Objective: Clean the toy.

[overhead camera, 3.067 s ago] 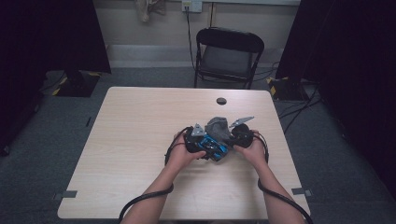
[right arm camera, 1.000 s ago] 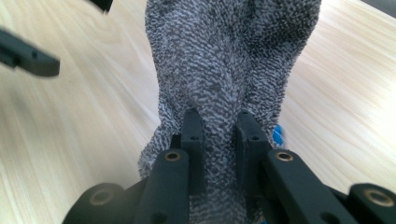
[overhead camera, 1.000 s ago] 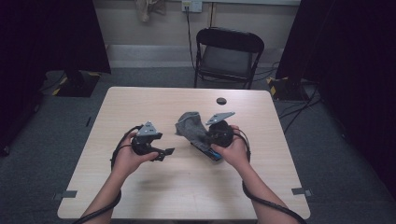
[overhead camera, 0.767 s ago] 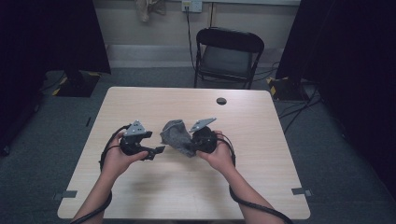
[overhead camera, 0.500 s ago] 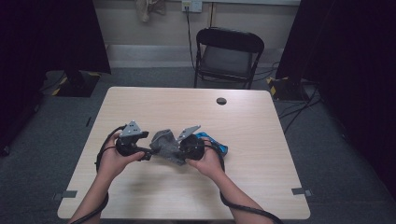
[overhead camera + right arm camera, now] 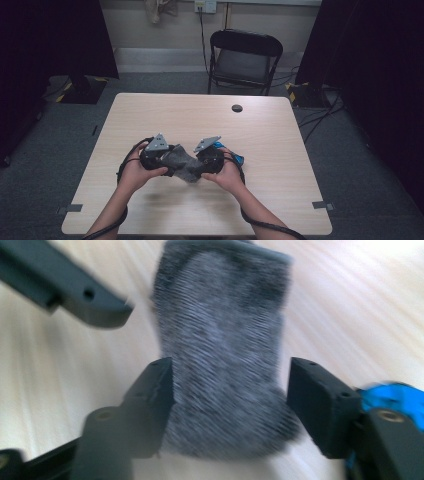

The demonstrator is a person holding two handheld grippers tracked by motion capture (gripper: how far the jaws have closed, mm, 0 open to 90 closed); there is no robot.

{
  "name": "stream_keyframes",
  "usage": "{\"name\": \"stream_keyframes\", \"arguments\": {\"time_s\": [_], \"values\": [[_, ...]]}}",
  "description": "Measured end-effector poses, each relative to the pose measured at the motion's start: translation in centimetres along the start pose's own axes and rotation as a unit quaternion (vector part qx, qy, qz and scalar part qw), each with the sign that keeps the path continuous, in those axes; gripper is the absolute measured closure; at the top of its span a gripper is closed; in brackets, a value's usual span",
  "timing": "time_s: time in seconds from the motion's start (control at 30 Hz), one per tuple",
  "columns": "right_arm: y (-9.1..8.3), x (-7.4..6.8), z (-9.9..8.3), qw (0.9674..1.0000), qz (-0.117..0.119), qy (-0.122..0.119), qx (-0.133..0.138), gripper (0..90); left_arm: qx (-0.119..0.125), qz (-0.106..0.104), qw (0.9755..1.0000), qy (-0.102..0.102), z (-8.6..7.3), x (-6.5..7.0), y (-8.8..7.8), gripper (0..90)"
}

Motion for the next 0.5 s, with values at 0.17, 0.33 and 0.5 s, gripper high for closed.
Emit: {"name": "stream_keyframes", "arguments": {"time_s": [0.17,0.33,0.5], "values": [[-2.0,1.7,-0.5,0.9995,-0.032,0.008,0.000,27.4,-0.032,-0.009,0.9995,0.003,-0.5,0.5,1.6,19.9],[-3.3,4.3,-1.7,0.9964,-0.068,0.049,-0.013,21.3,-0.054,-0.007,0.9985,0.007,-1.3,0.4,2.8,19.5],[-3.9,6.4,-3.6,0.9918,-0.098,0.073,-0.038,15.8,-0.067,-0.001,0.9976,0.018,-2.0,0.1,3.9,18.7]]}}
Point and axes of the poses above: each handheld gripper's, and its own axes: y roughly forward along the jaws, z roughly out of its top, x roughly to its right, the point moved 3 cm from there along y, roughly forward along the jaws, and after that the axes turned 6 degrees about -y, right-handed, at the moved point
